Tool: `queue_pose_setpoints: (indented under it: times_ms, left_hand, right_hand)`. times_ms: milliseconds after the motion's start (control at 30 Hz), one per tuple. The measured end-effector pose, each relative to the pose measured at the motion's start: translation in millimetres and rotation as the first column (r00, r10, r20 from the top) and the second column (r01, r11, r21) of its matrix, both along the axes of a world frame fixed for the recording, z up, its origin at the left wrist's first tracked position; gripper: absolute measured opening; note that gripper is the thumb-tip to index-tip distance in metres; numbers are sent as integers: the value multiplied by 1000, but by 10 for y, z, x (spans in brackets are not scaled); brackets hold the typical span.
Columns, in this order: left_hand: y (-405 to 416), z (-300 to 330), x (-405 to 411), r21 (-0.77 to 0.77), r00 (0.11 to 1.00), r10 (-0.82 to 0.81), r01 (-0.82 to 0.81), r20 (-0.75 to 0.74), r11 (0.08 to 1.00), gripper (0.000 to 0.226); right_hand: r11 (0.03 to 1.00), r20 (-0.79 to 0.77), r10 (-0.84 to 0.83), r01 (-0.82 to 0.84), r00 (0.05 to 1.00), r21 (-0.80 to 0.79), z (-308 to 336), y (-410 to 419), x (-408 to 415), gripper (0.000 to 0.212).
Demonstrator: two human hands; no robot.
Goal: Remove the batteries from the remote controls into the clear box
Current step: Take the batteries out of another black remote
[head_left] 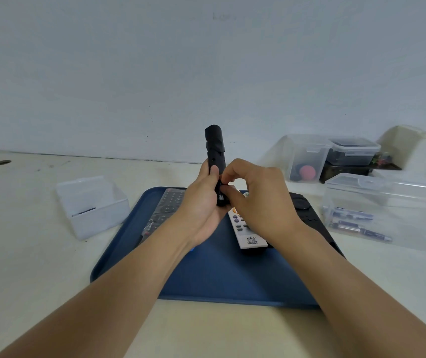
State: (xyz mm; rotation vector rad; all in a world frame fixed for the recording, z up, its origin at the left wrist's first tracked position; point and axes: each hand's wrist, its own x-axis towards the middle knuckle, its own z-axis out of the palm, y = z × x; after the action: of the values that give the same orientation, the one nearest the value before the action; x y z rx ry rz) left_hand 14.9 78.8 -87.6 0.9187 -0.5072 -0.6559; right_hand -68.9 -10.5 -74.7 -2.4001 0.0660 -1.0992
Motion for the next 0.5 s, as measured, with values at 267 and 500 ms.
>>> queue_pose_setpoints:
  times_ms: [267, 500]
  left_hand:
    - [19, 28, 12, -30, 998, -24, 23, -56, 999, 31]
    - [33, 83, 28, -33, 995, -11, 8, -95, 999, 35]
  right_hand:
    - [998, -1, 3, -3, 1000, -65, 48, 55, 12, 15]
    - [995, -4, 92, -92, 996, 46, 49, -13, -15, 18]
